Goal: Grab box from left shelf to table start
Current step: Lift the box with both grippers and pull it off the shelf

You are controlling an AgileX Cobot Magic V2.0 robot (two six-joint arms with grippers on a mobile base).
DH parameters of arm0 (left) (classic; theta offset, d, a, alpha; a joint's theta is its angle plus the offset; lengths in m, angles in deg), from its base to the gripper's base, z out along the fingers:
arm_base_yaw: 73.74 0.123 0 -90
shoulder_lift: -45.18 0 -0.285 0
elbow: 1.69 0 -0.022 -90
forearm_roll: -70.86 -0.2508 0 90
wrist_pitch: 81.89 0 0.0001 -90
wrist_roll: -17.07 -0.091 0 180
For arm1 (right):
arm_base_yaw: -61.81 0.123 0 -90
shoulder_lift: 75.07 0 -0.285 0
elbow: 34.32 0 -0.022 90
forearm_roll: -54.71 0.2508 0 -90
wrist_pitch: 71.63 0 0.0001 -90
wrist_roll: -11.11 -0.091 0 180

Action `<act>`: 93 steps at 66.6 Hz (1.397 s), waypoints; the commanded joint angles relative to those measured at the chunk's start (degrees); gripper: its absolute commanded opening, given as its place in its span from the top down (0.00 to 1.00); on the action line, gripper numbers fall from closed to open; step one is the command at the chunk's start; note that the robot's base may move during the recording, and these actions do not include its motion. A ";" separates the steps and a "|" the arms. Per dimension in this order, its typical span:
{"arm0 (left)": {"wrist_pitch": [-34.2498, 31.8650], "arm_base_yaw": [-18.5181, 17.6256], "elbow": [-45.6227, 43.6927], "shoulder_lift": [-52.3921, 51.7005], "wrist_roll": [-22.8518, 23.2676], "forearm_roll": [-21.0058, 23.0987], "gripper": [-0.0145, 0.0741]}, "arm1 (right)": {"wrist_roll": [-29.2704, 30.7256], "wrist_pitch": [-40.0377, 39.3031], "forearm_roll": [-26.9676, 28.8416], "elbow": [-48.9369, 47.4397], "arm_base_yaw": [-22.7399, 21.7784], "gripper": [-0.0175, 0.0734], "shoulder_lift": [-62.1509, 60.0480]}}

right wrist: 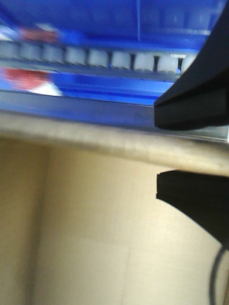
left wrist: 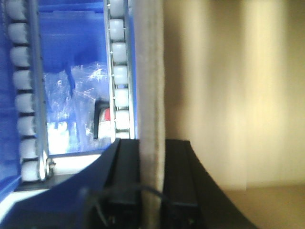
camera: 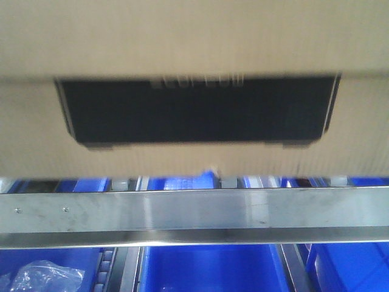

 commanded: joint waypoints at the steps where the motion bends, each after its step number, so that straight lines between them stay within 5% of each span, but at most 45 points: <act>1: -0.94 -0.42 -1.23 -6.00 0.15 0.52 0.95 | -0.91 -6.08 1.41 -1.49 1.39 0.75 -5.08; 49: -17.63 -0.42 33.27 -45.58 0.04 2.11 0.95 | -0.91 -12.44 3.66 25.51 4.12 0.75 -37.89; 71: -21.24 -0.42 35.63 -61.27 -0.17 3.00 0.95 | -0.91 -13.61 4.71 25.97 4.12 0.75 -52.70; 93: -22.41 -0.42 35.99 -63.15 -0.21 3.00 0.95 | -0.91 -13.26 4.71 25.97 4.12 0.75 -55.72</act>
